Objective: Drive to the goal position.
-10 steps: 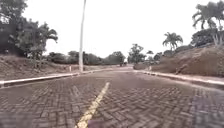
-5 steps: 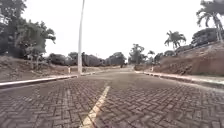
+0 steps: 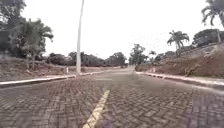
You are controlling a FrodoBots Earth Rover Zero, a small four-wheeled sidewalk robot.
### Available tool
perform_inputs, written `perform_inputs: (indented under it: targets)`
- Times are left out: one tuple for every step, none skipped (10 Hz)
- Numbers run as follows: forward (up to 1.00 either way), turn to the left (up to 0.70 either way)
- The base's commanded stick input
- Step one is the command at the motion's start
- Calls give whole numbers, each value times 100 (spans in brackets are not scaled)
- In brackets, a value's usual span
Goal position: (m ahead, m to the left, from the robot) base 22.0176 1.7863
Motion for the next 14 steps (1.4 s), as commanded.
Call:
perform_inputs:
  targets:
    - [100, 0]
    - [100, 0]
    - [100, 0]
    - [100, 0]
    - [100, 0]
    - [100, 0]
    - [100, 0]
    - [100, 0]
    - [100, 0]
    - [100, 0]
    - [100, 0]
    - [100, 0]
    - [100, 0]
    - [100, 0]
